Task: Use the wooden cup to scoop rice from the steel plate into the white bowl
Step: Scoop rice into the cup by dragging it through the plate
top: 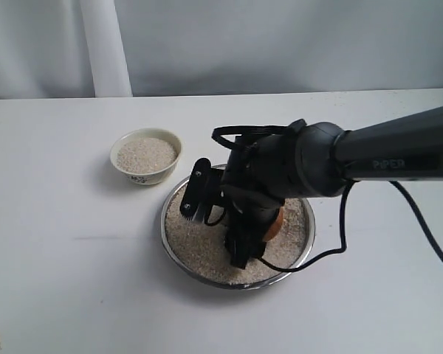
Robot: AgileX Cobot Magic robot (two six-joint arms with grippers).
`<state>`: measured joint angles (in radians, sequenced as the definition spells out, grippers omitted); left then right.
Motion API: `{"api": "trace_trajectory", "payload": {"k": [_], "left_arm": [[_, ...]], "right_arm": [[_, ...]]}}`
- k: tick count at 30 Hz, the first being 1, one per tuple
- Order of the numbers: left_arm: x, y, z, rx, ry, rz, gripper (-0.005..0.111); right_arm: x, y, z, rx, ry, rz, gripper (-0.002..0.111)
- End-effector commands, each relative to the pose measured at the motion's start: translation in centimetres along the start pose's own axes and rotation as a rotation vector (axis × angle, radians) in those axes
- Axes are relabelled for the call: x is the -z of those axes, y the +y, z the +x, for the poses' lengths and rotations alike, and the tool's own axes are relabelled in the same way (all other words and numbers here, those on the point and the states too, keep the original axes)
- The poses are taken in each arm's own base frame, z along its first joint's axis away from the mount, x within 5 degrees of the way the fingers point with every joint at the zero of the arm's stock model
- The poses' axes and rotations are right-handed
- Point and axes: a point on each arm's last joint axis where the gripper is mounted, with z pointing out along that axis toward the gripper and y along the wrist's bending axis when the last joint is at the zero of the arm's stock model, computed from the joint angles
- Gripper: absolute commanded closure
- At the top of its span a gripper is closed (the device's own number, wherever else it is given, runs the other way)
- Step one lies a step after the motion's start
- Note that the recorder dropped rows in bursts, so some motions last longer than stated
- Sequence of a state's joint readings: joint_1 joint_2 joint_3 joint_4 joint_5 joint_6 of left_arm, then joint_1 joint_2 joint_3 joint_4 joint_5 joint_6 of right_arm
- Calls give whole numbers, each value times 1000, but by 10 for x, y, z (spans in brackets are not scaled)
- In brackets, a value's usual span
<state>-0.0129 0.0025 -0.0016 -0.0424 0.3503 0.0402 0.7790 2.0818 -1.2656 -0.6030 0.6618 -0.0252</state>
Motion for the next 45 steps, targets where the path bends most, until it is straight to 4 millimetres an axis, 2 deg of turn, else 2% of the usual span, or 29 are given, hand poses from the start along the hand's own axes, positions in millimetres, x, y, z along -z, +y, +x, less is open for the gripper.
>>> {"api": "trace_trajectory", "payload": {"k": [1,8,19,25,34,45], "left_arm": [[0,0,0,3,-7,2,107],[0,0,0,3,-7,2,107],[0,0,0,3,-7,2,107],[0,0,0,3,-7,2,107],[0,0,0,3,-7,2,107],[0,0,0,3,-7,2,107]], "right_arm": [[-14,15,4,-100,-97,-87,108],[-15,9,1,-150,-161,-92,108],[-17,9,2,-188,-167,-97,108],[-11,11,16,-240,-257,-109,108],[12,-1,37,-349,-432,-98,108],[46,-16,30,-381,-607,-55,108]]}}
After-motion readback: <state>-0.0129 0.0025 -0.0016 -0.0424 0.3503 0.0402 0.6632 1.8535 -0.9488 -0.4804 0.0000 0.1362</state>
